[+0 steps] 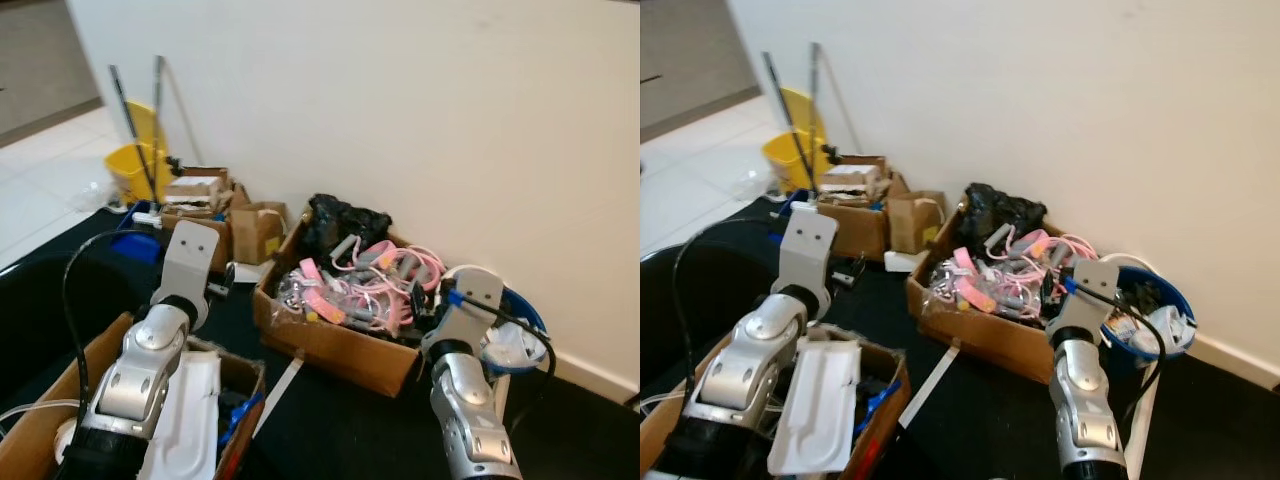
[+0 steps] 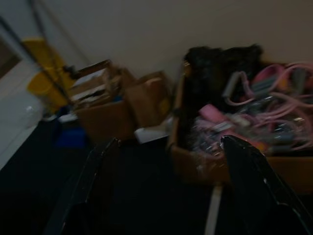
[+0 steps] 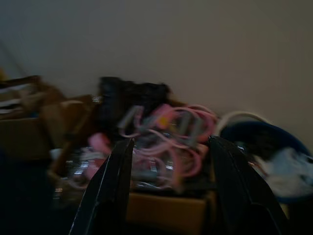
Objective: Picking trash to rubbish bin
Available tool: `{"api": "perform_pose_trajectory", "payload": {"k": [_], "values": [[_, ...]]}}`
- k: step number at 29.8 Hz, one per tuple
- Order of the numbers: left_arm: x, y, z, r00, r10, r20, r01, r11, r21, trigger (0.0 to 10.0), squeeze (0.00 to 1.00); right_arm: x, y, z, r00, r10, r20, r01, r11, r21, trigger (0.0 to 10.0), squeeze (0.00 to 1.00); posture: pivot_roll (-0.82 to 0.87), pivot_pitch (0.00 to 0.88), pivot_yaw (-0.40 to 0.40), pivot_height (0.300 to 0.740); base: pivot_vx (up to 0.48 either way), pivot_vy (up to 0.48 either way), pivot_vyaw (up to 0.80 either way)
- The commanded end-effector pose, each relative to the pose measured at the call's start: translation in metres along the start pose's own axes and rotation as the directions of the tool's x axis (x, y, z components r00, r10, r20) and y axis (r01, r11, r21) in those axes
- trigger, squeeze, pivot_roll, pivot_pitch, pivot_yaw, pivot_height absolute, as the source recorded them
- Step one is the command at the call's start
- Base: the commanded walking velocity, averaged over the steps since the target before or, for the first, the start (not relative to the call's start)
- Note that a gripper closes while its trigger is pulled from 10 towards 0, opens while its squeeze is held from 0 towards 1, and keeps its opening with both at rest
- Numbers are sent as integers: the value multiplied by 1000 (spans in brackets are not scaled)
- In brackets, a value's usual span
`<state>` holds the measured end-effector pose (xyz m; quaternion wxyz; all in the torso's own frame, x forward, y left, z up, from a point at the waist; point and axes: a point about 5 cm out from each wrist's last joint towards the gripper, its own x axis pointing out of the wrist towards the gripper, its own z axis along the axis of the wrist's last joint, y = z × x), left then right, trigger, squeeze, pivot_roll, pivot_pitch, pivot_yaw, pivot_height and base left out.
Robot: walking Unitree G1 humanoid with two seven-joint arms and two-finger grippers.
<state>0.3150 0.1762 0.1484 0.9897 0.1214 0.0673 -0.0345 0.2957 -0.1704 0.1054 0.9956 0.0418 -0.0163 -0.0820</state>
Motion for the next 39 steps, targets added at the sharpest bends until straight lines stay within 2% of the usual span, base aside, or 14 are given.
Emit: {"api": "perform_pose_trajectory", "payload": {"k": [1, 39], "values": [[1, -1, 0, 1000, 10, 4, -10, 1000, 1, 10000, 0, -1, -3, -2, 1000, -9, -16, 8, 1000, -8, 10000, 0, -8, 104, 29, 740, 0, 0, -800], [1, 1, -2, 1000, 19, 9, -19, 1000, -16, 10000, 0, 2, -7, 2, 1000, -22, -22, 20, 998, -64, 10000, 0, -11, 116, 18, 740, 0, 0, -800]]}}
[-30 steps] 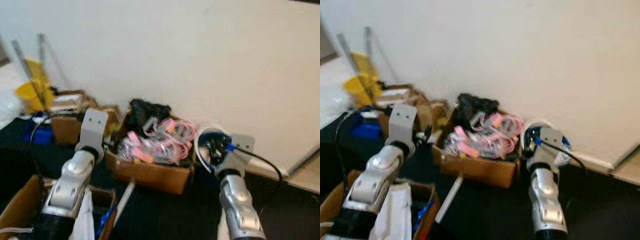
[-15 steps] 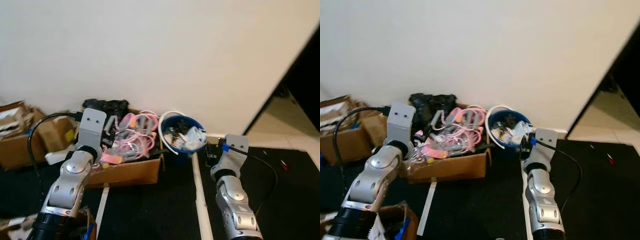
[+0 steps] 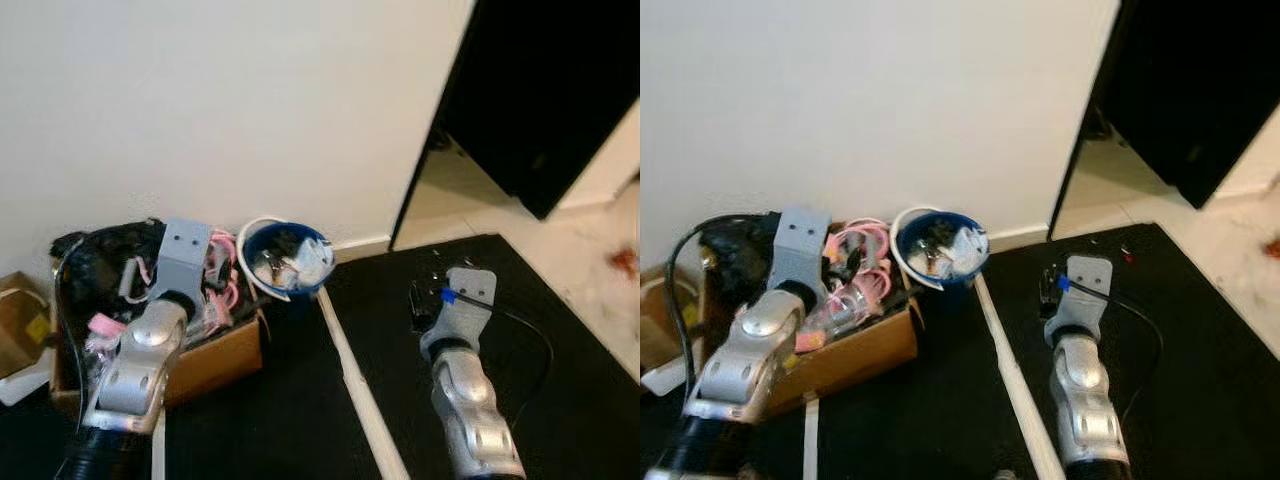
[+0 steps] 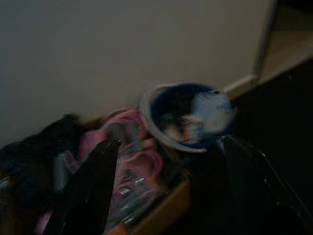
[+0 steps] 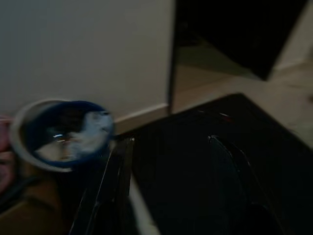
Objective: Picking trash to rubbish bin
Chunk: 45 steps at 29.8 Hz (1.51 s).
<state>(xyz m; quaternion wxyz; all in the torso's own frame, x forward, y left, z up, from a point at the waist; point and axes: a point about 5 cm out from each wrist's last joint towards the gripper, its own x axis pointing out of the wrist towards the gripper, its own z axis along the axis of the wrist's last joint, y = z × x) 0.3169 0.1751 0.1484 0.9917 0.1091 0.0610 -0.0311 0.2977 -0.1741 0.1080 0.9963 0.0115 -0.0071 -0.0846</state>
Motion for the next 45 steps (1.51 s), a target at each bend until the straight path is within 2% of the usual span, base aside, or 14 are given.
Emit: {"api": "perform_pose_trajectory", "payload": {"k": [1, 16, 45], "values": [[-1, 2, -2, 1000, 14, -3, -14, 1000, 9, 10000, 0, 0, -4, -1, 1000, -18, -11, 18, 1000, -3, 10000, 0, -12, 116, 18, 740, 0, 0, -800], [0, 1, -2, 1000, 16, 3, -16, 1000, 10, 10000, 0, 1, -10, -3, 998, -64, -27, 63, 998, -18, 10000, 0, -11, 116, 21, 740, 0, 0, -800], [2, 1, 1, 1000, 13, 14, -13, 1000, 12, 10000, 0, 0, -11, -8, 994, -93, -55, 93, 996, 0, 10000, 0, 1, 119, 25, 740, 0, 0, -800]]}}
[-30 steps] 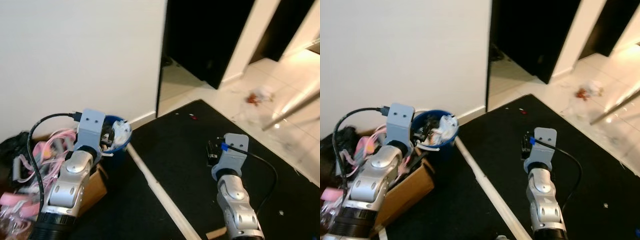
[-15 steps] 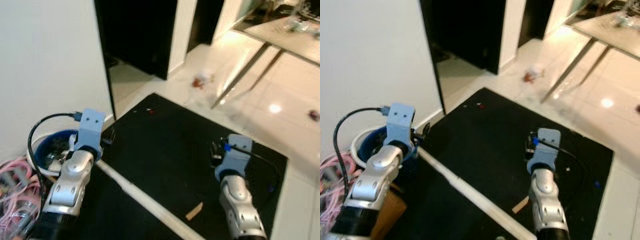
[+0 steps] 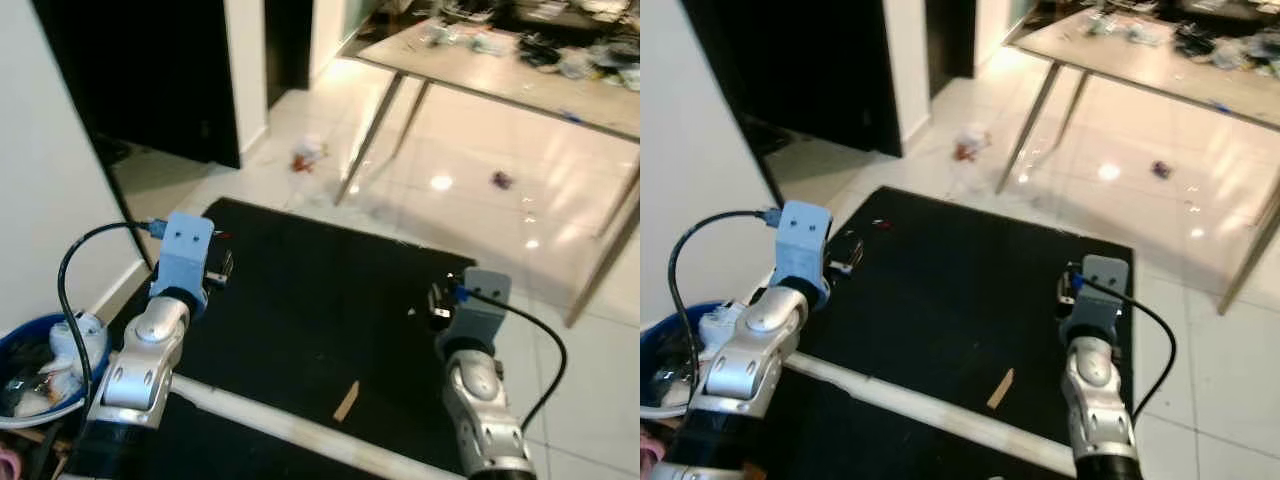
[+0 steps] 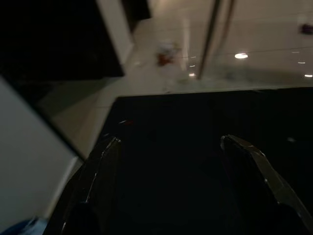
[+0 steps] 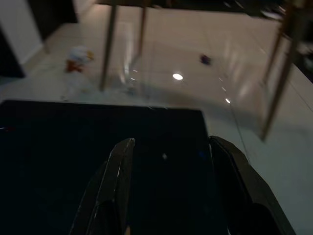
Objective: Picking trash to rubbish bin
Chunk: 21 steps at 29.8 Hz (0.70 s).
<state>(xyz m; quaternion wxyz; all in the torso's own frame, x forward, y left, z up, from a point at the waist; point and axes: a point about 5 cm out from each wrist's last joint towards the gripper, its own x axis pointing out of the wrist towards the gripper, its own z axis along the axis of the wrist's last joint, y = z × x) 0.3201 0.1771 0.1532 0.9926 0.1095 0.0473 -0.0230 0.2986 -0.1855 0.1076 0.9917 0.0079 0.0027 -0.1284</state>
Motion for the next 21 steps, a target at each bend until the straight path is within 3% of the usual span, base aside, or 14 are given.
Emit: {"api": "perform_pose_trajectory", "payload": {"k": [1, 12, 21], "values": [[-1, -2, -4, 1000, -9, -13, 9, 1000, 9, 10000, 0, -3, 0, -8, 999, -6, -39, 7, 1000, 14, 10000, 0, 1, 119, 25, 740, 0, 0, -800], [-1, -4, -9, 998, -28, -51, 27, 1000, -15, 10000, 0, -4, -1, -10, 999, -13, -48, 14, 1000, 25, 10000, 0, -1, 124, 29, 740, 0, 0, -800], [-2, -8, -6, 997, -64, -30, 63, 997, -33, 10000, 0, -5, 1, -10, 999, 21, -50, -20, 999, 28, 10000, 0, -3, 127, 26, 740, 0, 0, -697]]}}
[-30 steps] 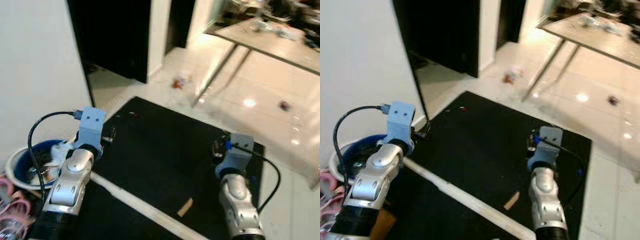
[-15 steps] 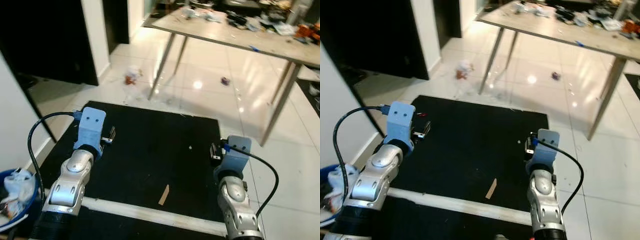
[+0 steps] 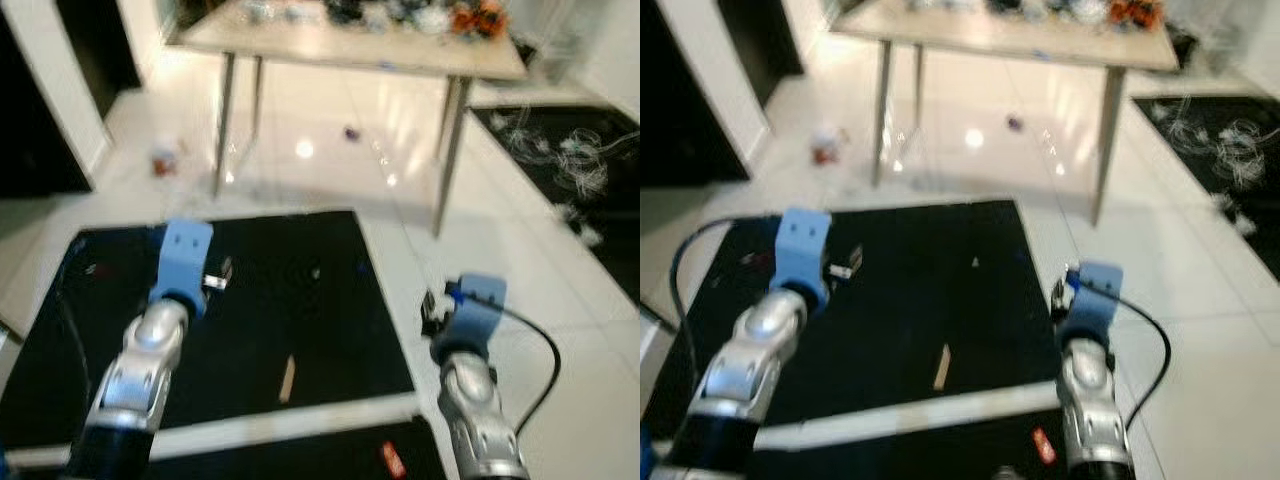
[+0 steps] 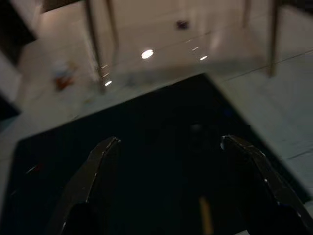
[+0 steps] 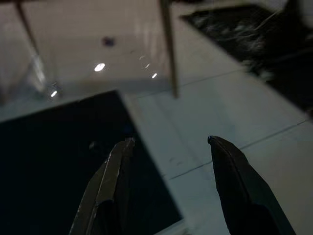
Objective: Picking trash to rubbish bin
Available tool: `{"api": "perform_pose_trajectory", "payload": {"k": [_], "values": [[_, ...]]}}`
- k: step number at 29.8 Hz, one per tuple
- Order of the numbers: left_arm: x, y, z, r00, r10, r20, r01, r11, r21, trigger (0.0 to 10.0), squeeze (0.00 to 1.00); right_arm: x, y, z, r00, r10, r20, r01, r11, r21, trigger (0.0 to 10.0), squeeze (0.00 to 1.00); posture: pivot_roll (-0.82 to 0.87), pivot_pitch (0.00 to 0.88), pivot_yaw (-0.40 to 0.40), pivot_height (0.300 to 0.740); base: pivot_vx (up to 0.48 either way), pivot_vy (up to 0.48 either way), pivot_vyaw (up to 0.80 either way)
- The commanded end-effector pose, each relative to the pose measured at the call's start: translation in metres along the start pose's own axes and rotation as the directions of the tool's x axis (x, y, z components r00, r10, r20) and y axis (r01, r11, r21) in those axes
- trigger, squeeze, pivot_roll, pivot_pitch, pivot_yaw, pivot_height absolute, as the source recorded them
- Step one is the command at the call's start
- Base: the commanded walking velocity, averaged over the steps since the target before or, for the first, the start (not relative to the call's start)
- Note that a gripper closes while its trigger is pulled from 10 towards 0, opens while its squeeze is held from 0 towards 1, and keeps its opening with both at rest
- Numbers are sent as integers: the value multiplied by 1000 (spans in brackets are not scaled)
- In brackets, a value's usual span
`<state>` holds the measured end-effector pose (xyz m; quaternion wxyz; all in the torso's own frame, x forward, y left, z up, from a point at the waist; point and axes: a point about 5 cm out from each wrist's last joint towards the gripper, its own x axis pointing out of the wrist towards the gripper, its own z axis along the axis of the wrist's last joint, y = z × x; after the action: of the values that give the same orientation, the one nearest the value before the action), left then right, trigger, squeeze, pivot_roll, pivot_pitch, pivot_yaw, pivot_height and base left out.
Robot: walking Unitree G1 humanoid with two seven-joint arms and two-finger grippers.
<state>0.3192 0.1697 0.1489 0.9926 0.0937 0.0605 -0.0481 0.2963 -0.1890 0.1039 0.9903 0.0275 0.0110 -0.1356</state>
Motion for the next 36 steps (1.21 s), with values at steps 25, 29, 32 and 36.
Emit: {"api": "perform_pose_trajectory", "payload": {"k": [25, 29, 32, 36], "values": [[-5, -7, 3, 998, -65, 21, 66, 998, -26, 10000, 0, -5, 9, -8, 997, 63, -38, -64, 998, -26, 10000, 0, -2, 130, 25, 740, 268, 0, 0], [-4, -7, 3, 998, -67, 22, 67, 997, -26, 10000, 0, -4, 10, -8, 997, 63, -37, -64, 998, -25, 10000, 0, 0, 130, 27, 740, 351, 0, 0], [-4, -8, 4, 997, -70, 25, 70, 997, -26, 10000, 0, -5, 9, -8, 997, 62, -38, -63, 998, -25, 10000, 0, 0, 131, 28, 740, 352, 0, 0], [-4, -8, 5, 997, -71, 26, 71, 997, -25, 10000, 0, -5, 10, -8, 997, 62, -39, -63, 998, -25, 10000, 0, 0, 131, 28, 740, 354, 0, 0]]}}
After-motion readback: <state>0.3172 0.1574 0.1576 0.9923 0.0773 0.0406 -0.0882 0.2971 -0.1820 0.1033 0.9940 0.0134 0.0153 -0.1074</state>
